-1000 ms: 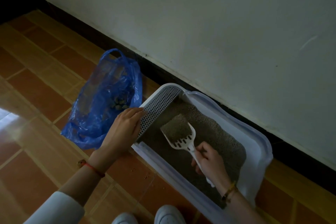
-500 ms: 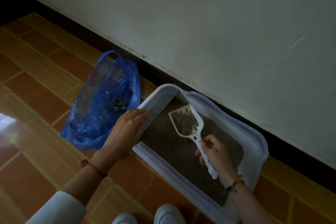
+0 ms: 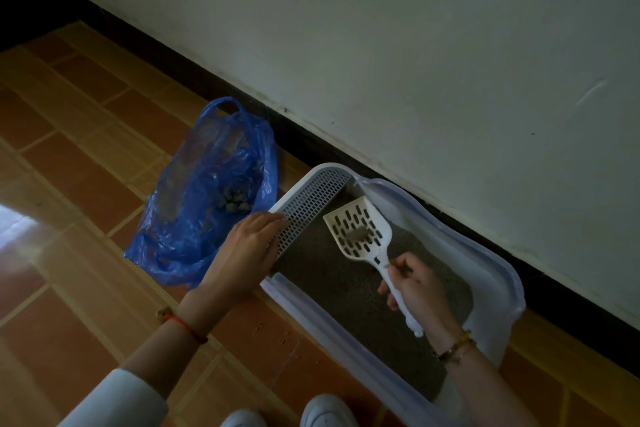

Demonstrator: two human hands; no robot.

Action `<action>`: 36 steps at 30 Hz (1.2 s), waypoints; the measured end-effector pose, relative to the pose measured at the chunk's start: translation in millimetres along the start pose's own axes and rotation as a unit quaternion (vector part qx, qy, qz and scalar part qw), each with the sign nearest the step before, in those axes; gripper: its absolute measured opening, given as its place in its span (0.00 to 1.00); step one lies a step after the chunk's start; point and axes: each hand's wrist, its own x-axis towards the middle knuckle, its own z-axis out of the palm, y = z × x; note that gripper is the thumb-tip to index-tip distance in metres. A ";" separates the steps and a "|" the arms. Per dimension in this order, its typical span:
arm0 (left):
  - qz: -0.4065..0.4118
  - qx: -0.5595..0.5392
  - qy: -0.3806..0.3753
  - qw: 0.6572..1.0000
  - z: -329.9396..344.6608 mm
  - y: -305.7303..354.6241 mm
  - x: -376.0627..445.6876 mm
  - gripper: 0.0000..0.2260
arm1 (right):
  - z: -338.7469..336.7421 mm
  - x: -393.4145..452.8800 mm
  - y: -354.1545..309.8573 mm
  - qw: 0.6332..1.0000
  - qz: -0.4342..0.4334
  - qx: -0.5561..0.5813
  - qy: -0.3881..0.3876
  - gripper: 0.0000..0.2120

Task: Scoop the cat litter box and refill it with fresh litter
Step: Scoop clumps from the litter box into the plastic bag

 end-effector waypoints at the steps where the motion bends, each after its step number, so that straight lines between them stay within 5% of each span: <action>1: -0.001 0.001 0.003 1.000 -0.5 -2.2 -0.7 0.19 | 2.0 0.5 -4.3 1.000 -0.007 -0.003 -0.006 0.05; 10: -0.067 0.026 0.036 0.997 -8.6 -27.1 -15.4 0.22 | 58.3 24.5 -80.8 0.983 -0.135 -0.092 -0.088 0.05; 15: -0.097 0.035 0.038 0.994 -10.7 -45.4 -25.8 0.15 | 107.3 51.7 -116.4 0.943 -0.228 -0.228 -0.083 0.04; 19: -0.109 0.035 0.033 0.993 -11.7 -53.8 -31.3 0.16 | 139.6 61.0 -131.0 0.866 -0.336 -0.367 -0.036 0.07; 22: -0.111 0.029 0.038 0.993 -11.7 -56.9 -32.1 0.16 | 155.1 65.2 -131.9 0.776 -0.413 -0.476 -0.013 0.17; 25: -0.111 0.026 0.038 0.993 -10.6 -57.6 -32.6 0.16 | 161.6 64.9 -131.6 0.701 -0.466 -0.540 0.015 0.17; 27: -0.110 0.020 0.043 0.993 -10.0 -56.6 -33.3 0.16 | 162.0 63.7 -133.6 0.681 -0.473 -0.558 0.030 0.17; 29: -0.105 0.016 0.046 0.993 -9.9 -54.4 -32.8 0.16 | 156.8 64.3 -135.2 0.709 -0.457 -0.537 0.026 0.18; 36: -0.063 0.004 0.036 0.997 -11.0 -39.5 -19.6 0.21 | 85.8 51.6 -108.8 0.939 -0.227 -0.259 -0.002 0.04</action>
